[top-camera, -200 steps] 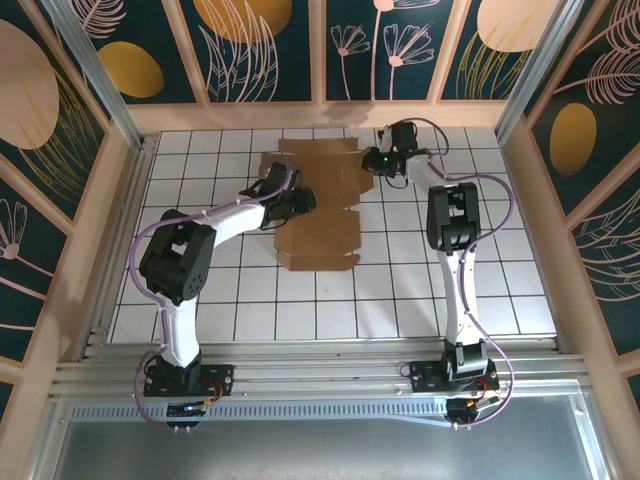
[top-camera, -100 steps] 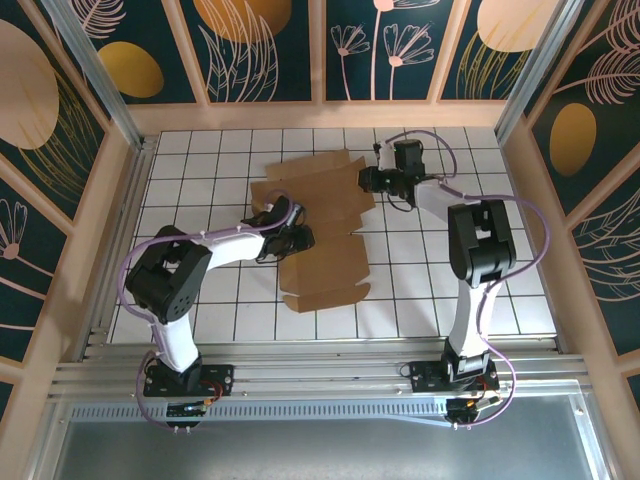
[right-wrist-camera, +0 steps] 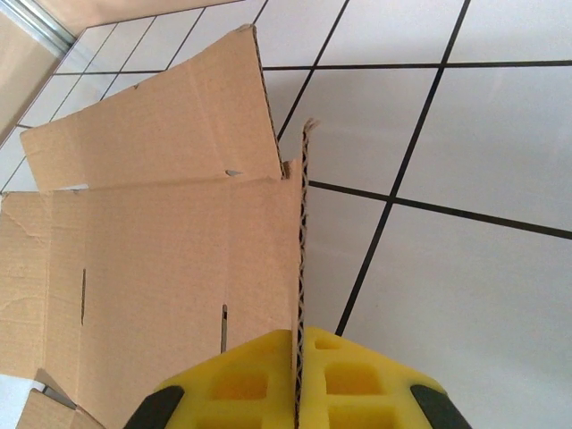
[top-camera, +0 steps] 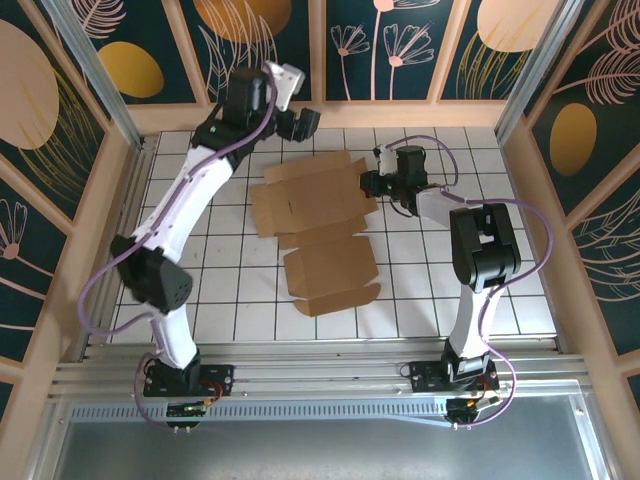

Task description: Fold the paper box

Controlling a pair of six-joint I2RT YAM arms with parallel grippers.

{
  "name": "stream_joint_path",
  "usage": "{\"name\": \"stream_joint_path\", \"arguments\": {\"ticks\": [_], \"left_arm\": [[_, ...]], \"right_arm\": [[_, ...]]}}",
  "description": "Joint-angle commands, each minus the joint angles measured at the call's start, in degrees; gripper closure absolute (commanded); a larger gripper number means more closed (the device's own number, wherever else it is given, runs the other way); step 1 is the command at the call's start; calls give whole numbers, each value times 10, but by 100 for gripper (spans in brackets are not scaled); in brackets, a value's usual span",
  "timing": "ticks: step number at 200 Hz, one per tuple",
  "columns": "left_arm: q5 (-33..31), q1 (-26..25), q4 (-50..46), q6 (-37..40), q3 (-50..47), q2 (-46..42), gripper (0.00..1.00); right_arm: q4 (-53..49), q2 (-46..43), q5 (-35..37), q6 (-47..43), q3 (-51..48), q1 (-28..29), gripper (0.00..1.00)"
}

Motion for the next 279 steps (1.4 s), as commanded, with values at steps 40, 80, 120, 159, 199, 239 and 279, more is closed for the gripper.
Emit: {"name": "stream_joint_path", "arguments": {"ticks": [40,80,120,159,199,239,279], "left_arm": [[165,49,-189,172,161,175,15],[212,72,-220,218,140,228,13],[246,90,-267,228,126,288,11],[249,99,-255,220,105,302,18],[229,100,-272,223,95,304,41],[229,100,-289,227,99,295,77],[194,99,-279,237,125,272,90]], "right_arm": [[-17,-3,-18,-63,25,13,100],[-27,-14,-34,-77,25,15,100],[-58,-5,-18,-98,40,21,100],[-66,4,-3,-106,45,29,100],[-57,8,16,-98,42,30,100],[-36,-3,49,-70,36,33,95],[-41,-56,114,-16,27,50,63]]}}
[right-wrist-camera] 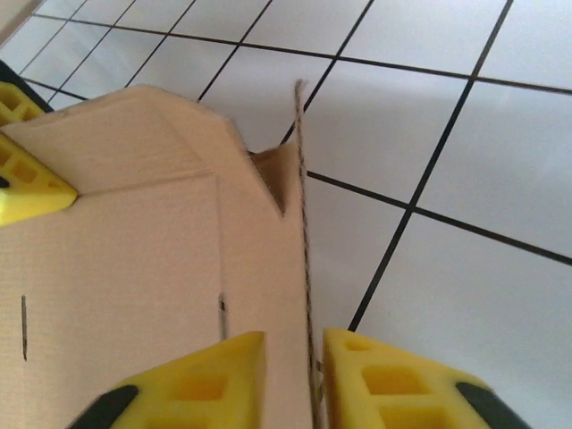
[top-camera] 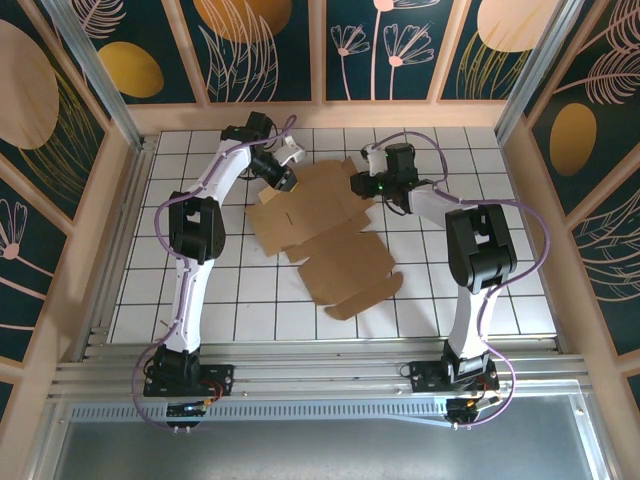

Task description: Fold the paper box

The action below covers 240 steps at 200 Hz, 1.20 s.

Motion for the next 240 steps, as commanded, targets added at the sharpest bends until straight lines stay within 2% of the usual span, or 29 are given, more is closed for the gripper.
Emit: {"name": "stream_joint_path", "arguments": {"ticks": [1,17,32,52,69,82,106,149,192,240], "left_arm": [[-20,2,-12,21,24,-36,90],[-39,-5,12,41,10,-56,93],[-62,-12,56,40,-17,-84,94],[-110,-23,130,47,-66,-129,95],[-160,-40,171,73,-101,-159,96],[-206,-57,192,98,-121,-173,98],[-265,-81,207,126,-131,-176,100],[-280,-107,218,116,-147,-186,100],[-313,-142,313,116,-263,-245,100],[-304,-162,389,82,-354,-293,98]], "right_arm": [[11,-57,68,54,-3,16,62],[-16,-90,172,147,-6,23,59],[-45,-123,190,207,-25,28,57],[-26,-170,179,249,-93,46,56],[43,-198,107,279,-165,70,57],[81,-194,66,304,-199,89,64],[90,-141,40,334,-196,108,100],[152,-66,57,366,-203,117,100],[184,-6,81,391,-202,117,100],[220,27,84,408,-212,117,100]]}}
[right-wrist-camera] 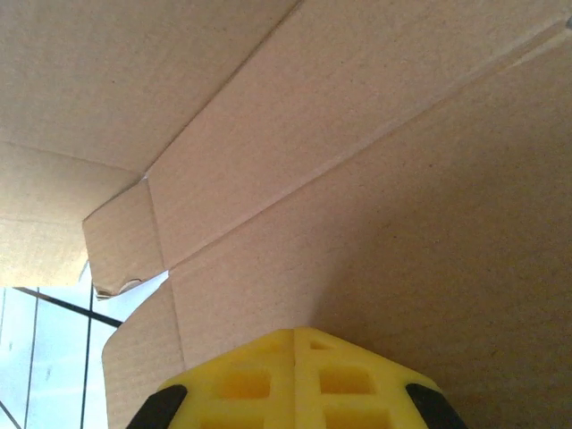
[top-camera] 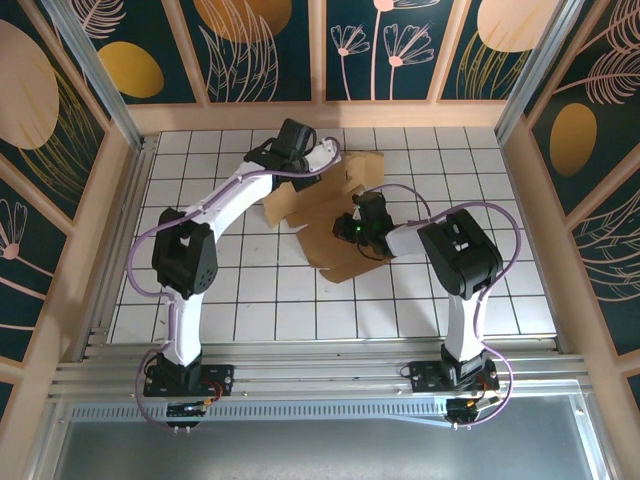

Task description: Fold the paper box

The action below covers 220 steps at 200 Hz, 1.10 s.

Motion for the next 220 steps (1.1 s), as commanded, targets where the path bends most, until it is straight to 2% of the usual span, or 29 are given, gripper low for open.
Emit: {"name": "stream_joint_path", "arguments": {"ticks": [1,31,52,68,85,118,133,166,220], "left_arm": [[-2,-11,73,-23,-50,-40,98],[-34,-24,143,-31,-127,-56,98],[-83,-30,187,-29,-167,-60,98],[-130,-38,216,-20,-186,-57,96],[-168,-47,240,-14,-198,-53,97],[-184,-57,286,4,-233,-69,95],[-191,-59,302,12,-245,-74,95],[-205,-61,315,26,-247,-71,95],[-208,-64,327,41,-248,-67,95]], "right_arm": [[35,20,10,17,-3,1,100],[40,6,1,24,-14,-7,100],[41,-64,-5,34,-52,-25,100],[65,-135,-25,64,-93,-47,88],[95,-196,-42,135,-120,-63,77],[64,-266,24,293,-112,-72,68],[75,-266,11,357,-97,-75,64],[232,-209,-56,497,-75,-81,59],[249,-120,-54,508,16,-78,50]]}}
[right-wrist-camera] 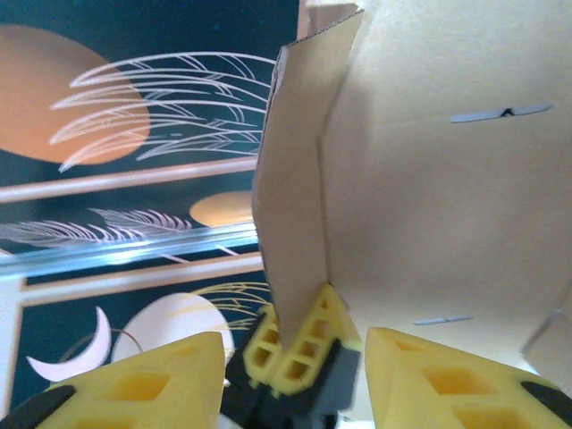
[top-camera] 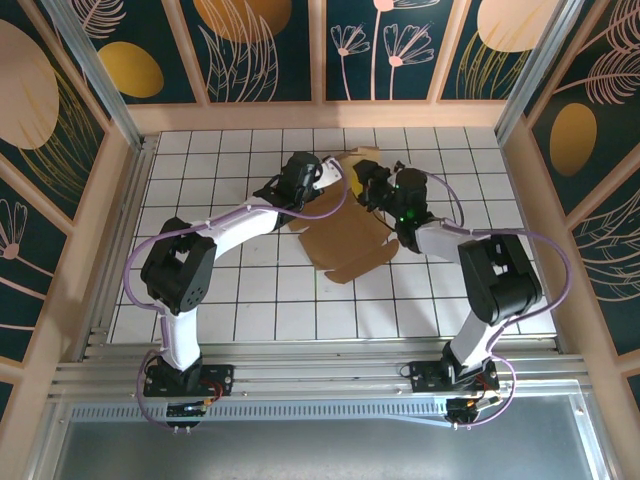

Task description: Fold the paper box

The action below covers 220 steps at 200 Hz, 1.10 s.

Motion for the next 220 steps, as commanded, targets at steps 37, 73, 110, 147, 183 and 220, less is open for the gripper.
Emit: {"name": "stream_joint_path", "arguments": {"ticks": [37,73,110,147,183,220], "left_arm": [[2,-8,19,12,-17,4,95],[-1,-10,31,27,-15,5,95],[-16,-13,42,57,-15,10,94],[15,-16,0,37,3,0,64],[114,-28,-59,-60,-20,-92,27],[120,-22,-108,-319,20,-183,1]], "right_arm": [[38,65,-14,23,77,-5,46],[8,107,-28,16,112,-7,51],[-31,125,-34,-17,142,-9,63],[-31,126,-32,-28,127,-13,86],[-27,120,-33,-45,109,-21,100],[-4,108,-47,-65,81,-24,100]]}}
